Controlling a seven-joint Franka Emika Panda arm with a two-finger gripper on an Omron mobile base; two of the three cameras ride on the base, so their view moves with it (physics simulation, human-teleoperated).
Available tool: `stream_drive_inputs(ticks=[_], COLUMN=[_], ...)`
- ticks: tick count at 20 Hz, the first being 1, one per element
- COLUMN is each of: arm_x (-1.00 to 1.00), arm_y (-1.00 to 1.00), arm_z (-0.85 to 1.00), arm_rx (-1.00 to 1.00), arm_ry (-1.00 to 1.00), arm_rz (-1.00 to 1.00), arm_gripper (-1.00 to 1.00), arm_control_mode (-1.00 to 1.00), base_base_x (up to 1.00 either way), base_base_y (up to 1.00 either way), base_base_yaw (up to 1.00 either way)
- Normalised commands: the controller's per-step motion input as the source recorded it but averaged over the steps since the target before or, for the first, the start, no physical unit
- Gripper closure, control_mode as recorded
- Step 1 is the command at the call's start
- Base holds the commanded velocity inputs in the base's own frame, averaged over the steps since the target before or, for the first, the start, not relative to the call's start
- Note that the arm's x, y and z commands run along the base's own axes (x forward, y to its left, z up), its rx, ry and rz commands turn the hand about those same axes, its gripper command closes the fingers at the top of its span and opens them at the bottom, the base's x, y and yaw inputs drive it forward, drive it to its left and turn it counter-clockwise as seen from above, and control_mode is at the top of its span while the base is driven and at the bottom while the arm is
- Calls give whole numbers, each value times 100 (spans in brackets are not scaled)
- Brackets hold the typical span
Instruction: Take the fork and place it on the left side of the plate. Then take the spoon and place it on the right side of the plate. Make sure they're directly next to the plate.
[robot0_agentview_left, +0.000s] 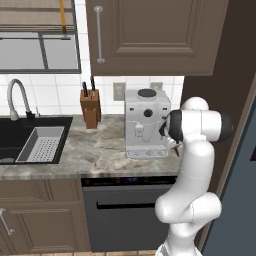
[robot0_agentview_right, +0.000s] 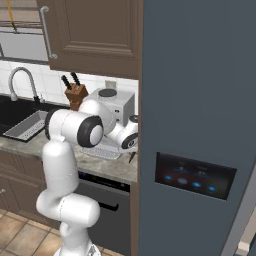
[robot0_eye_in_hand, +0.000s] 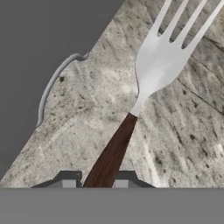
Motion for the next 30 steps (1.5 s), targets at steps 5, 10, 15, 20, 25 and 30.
stream_drive_inputs(ticks=[5,10,15,20,25,30], arm_x=[-28,-37,-51,-55,-56,-66], arm_y=[0,0,0,-2,-8,-9], arm_z=[-1,0,3,26,44,61], arm_rx=[0,0,0,0,1,4], arm_ry=[-1,0,0,-3,0,0], arm_rz=[2,0,0,-1,-4,-7], arm_gripper=[100,100,100,100,100,100], arm_control_mode=[-100,-100,-100,-100,-100,-100], base_base_x=[0,0,0,0,0,0], base_base_y=[0,0,0,0,0,0], base_base_yaw=[0,0,0,0,0,0])
